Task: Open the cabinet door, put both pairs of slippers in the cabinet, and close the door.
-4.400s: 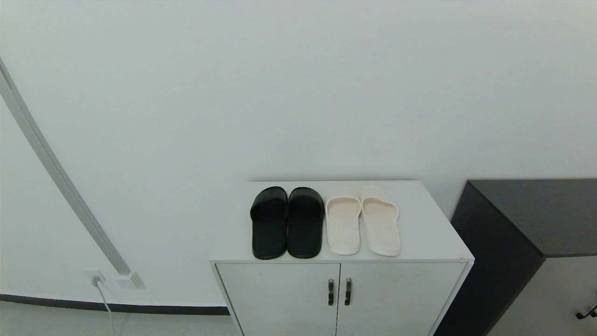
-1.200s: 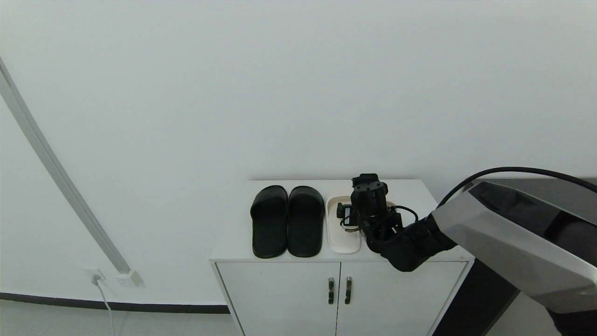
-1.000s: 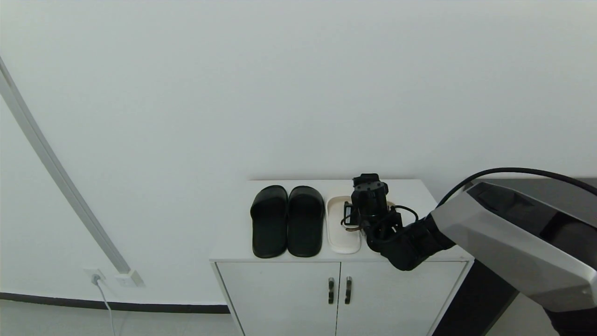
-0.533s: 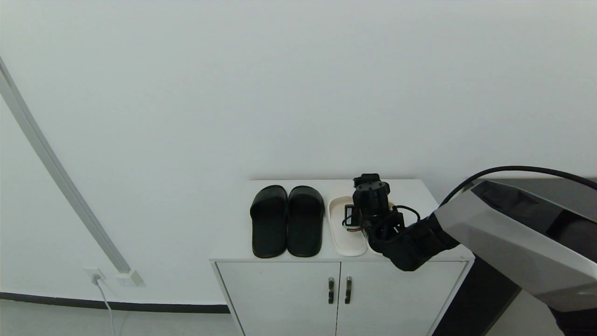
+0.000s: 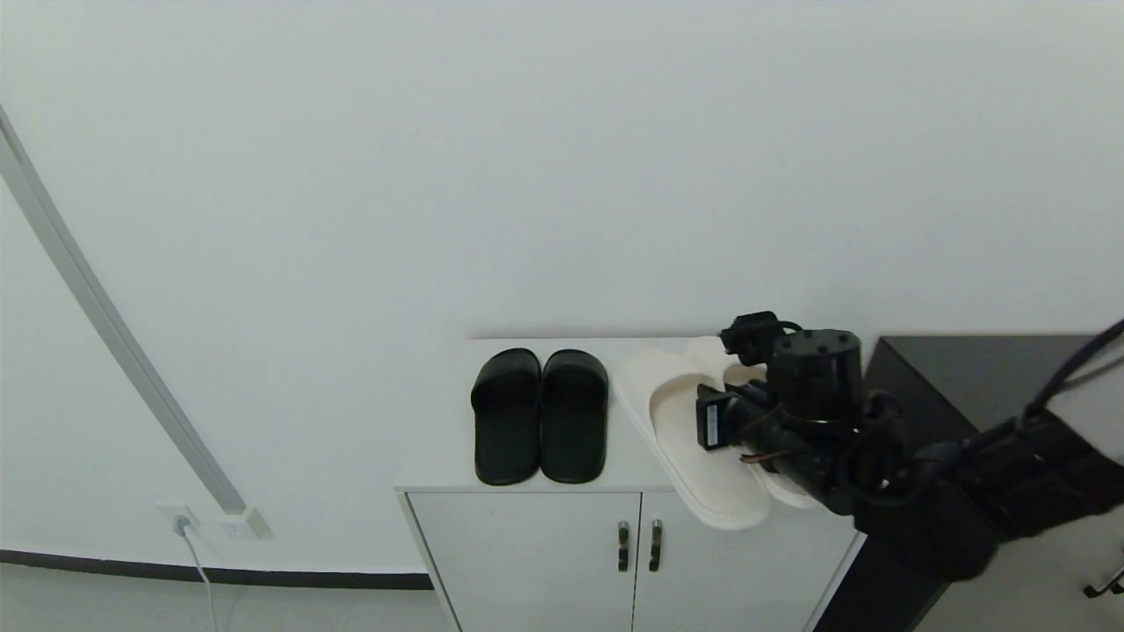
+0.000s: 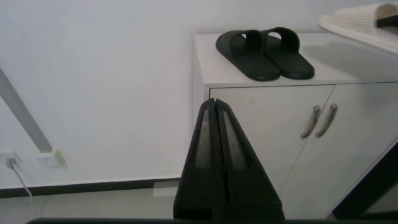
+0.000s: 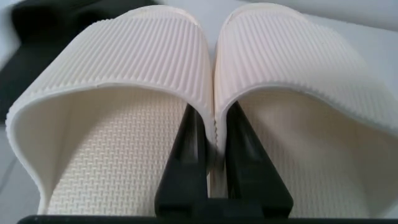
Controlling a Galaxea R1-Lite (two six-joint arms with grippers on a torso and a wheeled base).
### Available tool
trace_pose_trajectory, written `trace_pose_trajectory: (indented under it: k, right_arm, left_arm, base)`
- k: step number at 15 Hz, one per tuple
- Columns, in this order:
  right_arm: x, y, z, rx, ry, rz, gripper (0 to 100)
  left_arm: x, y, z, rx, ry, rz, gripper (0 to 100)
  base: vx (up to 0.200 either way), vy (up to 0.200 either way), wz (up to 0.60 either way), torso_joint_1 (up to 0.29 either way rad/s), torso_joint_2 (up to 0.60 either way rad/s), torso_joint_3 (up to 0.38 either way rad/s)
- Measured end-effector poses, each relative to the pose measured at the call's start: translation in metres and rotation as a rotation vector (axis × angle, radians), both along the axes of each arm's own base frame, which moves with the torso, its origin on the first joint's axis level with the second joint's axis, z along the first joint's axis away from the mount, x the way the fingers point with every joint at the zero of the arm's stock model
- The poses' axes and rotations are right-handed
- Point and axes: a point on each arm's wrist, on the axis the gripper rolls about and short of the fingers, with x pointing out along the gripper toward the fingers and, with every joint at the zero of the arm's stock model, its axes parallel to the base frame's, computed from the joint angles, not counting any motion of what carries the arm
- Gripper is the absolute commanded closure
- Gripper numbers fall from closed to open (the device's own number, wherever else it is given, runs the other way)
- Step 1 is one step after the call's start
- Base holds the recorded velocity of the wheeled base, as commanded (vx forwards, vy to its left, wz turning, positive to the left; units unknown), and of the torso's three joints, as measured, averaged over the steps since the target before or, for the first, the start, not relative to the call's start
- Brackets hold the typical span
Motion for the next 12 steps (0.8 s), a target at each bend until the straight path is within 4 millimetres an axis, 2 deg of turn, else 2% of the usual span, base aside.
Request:
trace_pose_trajectory:
  k: [4,6,9,11,12]
  right_arm:
    - [-0.081,-0.038,0.022,0.038,0.076,0.401,100]
    - [-0.114,-0.056,0.026,0.046,0.130,0.543,100]
    - [-0.136,-0.070,0.030,0.058,0.119,0.582,100]
    - [-0.141,-0.073,0.031,0.068,0.117,0.611,100]
    - [-0.143,-0.074,0.031,0.071,0.116,0.617,100]
  left_arm:
    - [0.000,0.000,0.000,0.000,0.000,0.001,100]
    - [0.000,0.000,0.000,0.000,0.000,0.001,100]
    - [0.000,0.000,0.000,-0.001,0.000,0.001,100]
    - [0.000,0.000,0.000,0.000,0.000,0.001,100]
    - [0.000,0.000,0.000,-0.001,0.000,0.001,100]
  base:
    - [0.000,0.000,0.00,0.000,0.00,0.000]
    - [0.000,0.000,0.00,0.000,0.00,0.000]
    - [0.000,0.000,0.00,0.000,0.00,0.000]
    - [0.000,0.000,0.00,0.000,0.00,0.000]
    - [-0.200,0.000,0.00,-0.002,0.00,0.002]
